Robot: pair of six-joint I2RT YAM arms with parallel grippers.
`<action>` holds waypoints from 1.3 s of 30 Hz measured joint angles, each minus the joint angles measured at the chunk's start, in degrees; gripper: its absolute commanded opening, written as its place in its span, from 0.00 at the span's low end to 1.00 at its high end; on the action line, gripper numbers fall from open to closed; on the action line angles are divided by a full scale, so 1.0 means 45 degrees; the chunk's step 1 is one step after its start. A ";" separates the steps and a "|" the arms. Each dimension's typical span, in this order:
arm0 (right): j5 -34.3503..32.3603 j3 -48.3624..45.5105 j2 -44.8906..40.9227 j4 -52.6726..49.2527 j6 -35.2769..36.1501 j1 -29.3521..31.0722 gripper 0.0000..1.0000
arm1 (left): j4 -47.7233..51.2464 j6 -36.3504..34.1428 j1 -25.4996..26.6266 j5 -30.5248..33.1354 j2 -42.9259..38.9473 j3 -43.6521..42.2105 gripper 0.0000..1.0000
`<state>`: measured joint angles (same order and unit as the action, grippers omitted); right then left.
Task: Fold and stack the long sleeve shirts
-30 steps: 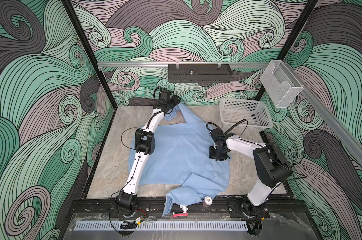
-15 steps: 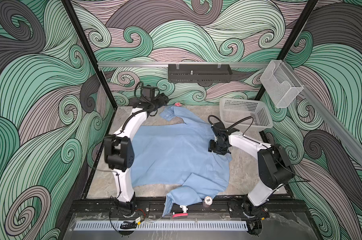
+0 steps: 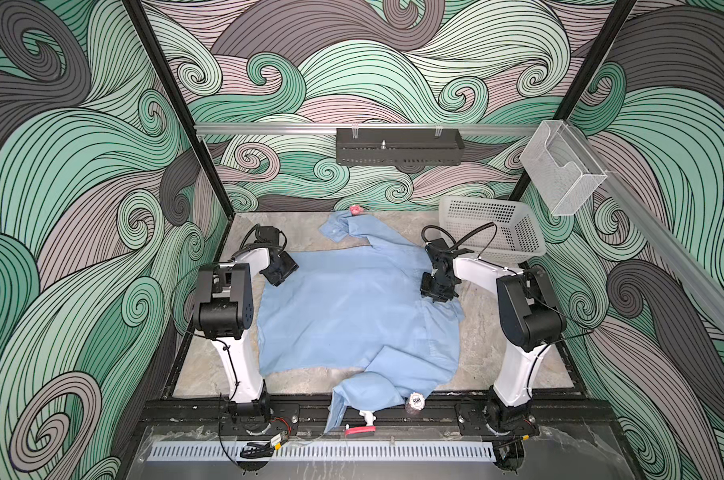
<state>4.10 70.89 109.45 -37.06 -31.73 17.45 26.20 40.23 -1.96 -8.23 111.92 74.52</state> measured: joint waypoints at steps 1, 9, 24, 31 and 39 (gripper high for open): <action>0.0005 0.0005 0.0000 0.0010 0.0005 -0.0005 0.41 | 0.0117 0.0015 0.0000 -0.0015 0.0000 0.0204 0.57; 0.0102 0.0529 0.0432 -0.0102 0.0053 -0.0141 0.39 | 0.0665 0.0029 0.0010 -0.0073 0.1234 0.2166 0.54; 0.0214 0.4478 0.3109 -0.0345 0.0515 -0.0384 0.39 | 0.4133 -0.0559 -0.0194 0.0369 0.5542 0.8971 0.56; 0.0287 0.5202 0.3546 -0.0627 0.0544 -0.0554 0.39 | 0.5659 -0.0855 -0.0408 -0.0010 0.8063 1.3580 0.58; 0.0325 0.5309 0.3327 -0.1001 0.0583 -0.0491 0.60 | 0.5804 -0.1171 -0.0457 -0.0597 0.6484 1.1482 0.74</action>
<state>5.56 94.78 124.42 -41.56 -29.10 15.25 52.31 34.96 -4.01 -10.92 141.10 126.19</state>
